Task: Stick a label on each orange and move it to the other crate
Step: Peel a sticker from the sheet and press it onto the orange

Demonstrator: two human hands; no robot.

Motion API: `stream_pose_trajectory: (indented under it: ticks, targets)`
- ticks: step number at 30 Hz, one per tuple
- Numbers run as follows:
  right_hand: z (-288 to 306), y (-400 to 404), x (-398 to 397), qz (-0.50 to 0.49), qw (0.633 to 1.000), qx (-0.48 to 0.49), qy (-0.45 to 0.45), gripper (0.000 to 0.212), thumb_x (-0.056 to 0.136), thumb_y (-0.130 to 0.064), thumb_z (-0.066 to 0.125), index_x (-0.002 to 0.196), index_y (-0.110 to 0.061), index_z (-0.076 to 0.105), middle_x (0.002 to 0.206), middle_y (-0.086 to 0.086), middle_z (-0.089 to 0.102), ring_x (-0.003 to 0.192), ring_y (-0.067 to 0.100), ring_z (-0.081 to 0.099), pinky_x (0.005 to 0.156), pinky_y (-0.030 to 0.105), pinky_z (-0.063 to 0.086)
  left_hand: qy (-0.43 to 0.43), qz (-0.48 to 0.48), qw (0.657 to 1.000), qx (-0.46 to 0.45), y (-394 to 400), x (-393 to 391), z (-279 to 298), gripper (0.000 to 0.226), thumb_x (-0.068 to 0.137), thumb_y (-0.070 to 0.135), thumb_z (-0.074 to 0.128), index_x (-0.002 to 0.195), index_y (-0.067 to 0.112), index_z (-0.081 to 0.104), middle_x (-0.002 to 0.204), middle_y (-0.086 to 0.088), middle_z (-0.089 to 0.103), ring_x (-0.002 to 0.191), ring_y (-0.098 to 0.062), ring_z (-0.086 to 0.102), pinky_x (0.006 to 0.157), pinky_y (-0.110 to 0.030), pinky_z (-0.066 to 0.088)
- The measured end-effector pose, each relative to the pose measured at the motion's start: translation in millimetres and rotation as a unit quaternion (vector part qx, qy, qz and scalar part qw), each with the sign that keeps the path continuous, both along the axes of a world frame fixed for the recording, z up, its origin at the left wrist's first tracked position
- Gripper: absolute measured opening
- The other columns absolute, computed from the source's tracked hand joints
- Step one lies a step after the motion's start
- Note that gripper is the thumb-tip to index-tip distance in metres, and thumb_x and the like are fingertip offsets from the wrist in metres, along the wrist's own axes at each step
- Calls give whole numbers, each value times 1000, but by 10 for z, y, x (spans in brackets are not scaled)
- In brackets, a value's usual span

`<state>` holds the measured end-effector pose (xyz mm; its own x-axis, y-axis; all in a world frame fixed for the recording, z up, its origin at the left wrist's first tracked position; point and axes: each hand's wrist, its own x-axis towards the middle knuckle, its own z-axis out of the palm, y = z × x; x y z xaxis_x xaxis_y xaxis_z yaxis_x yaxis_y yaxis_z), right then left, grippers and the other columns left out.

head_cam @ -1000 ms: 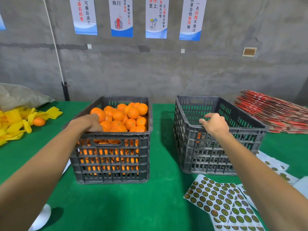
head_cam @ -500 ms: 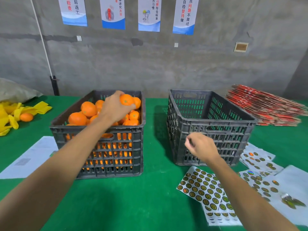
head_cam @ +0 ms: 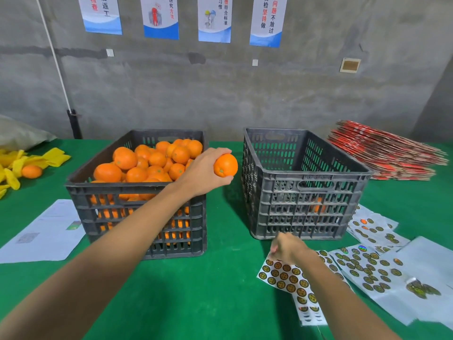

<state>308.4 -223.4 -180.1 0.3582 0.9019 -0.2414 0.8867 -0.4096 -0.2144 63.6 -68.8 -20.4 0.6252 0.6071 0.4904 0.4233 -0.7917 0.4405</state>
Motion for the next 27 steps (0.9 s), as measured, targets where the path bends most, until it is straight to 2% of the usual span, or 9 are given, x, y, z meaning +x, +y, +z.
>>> stream_pose_trajectory:
  ticks: [4, 9, 18, 22, 25, 27]
  targets:
    - [-17, 44, -67, -37, 999, 2, 3, 31, 90, -24, 77, 116, -12, 66, 121, 7, 65, 110, 25, 62, 98, 34, 48, 19, -15, 1000, 16, -3, 6, -58, 80, 80, 41, 84, 149, 30, 45, 144, 1, 52, 127, -21, 53, 104, -44, 50]
    - [-9, 54, -73, -74, 997, -5, 28, 42, 88, -24, 79, 119, -12, 54, 123, 8, 59, 113, 26, 58, 101, 38, 49, 2, -19, 1000, 14, -4, -10, -82, 80, 81, 41, 84, 150, 31, 44, 146, 4, 51, 127, -18, 53, 103, -41, 51]
    - [-15, 132, -36, -113, 991, -39, 67, 43, 87, -20, 80, 119, -12, 53, 115, 6, 60, 107, 25, 59, 94, 34, 51, -40, -7, 999, -9, -11, 8, -82, 77, 81, 40, 85, 147, 32, 47, 142, 3, 53, 123, -19, 55, 101, -44, 52]
    - [-22, 167, -76, -128, 991, -34, 34, 56, 85, -19, 81, 130, -9, 49, 128, 10, 57, 119, 29, 59, 99, 36, 50, -54, 1, 998, -18, -1, 11, -87, 76, 80, 44, 84, 146, 34, 47, 143, 4, 53, 123, -21, 56, 101, -47, 53]
    - [-34, 193, -71, -142, 988, -40, 46, 61, 86, -15, 79, 136, -8, 45, 119, 7, 55, 111, 26, 57, 98, 34, 50, -56, 3, 998, -19, -1, 4, -88, 77, 81, 44, 84, 147, 35, 47, 144, 5, 53, 124, -20, 56, 102, -49, 52]
    - [-32, 197, -66, -150, 985, -46, 68, 65, 86, -13, 79, 139, -8, 42, 119, 8, 55, 115, 26, 57, 102, 36, 50, -59, 5, 998, -21, -7, 0, -81, 76, 81, 44, 84, 146, 35, 47, 144, 5, 53, 124, -20, 56, 102, -50, 53]
